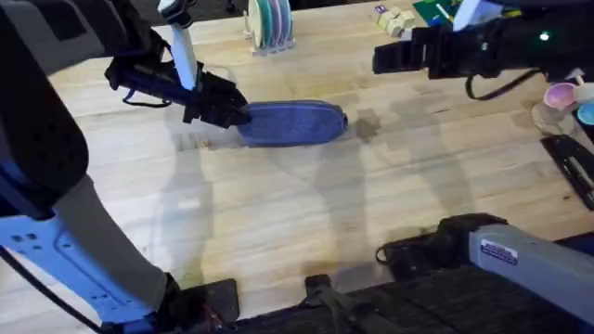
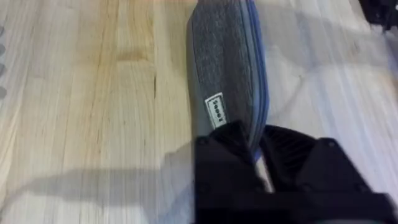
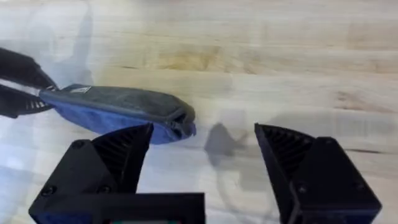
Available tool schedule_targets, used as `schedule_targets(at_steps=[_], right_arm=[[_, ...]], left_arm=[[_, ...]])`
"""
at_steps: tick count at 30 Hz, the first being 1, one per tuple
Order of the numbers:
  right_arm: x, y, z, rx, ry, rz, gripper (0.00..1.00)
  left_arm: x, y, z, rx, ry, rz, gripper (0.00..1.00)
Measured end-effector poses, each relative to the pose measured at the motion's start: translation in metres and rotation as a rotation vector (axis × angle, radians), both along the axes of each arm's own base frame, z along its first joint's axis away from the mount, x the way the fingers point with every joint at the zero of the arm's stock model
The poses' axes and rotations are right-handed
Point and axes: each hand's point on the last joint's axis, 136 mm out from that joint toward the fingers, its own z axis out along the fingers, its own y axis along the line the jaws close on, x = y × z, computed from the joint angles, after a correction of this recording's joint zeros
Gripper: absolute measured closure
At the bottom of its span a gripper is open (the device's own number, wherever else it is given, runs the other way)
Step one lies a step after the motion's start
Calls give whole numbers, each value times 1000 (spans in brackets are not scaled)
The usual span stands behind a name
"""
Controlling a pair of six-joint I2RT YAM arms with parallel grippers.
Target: Unzip the bag, pick up the pens from the table one at a time and place them inside, then zip the bag closed.
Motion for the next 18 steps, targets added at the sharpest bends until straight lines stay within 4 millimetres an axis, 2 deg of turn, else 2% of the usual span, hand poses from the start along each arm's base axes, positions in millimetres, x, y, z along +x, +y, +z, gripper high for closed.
schedule_targets(at_steps=[1, 6, 7, 9, 18], right_arm=[[-4, 0, 2, 0, -1, 0, 4], [-16, 2, 6, 0, 5, 1, 4], [-18, 2, 6, -1, 7, 2, 4], [-20, 2, 6, -4, 9, 6, 4], [-21, 2, 7, -18, 4, 21, 4]], left_arm=[[0, 1, 0, 2, -1, 0, 832], [1, 1, 3, -17, 4, 10, 66], [1, 0, 3, -20, 6, 11, 26], [1, 0, 3, -20, 5, 12, 8], [2, 1, 2, -11, -1, 9, 4]])
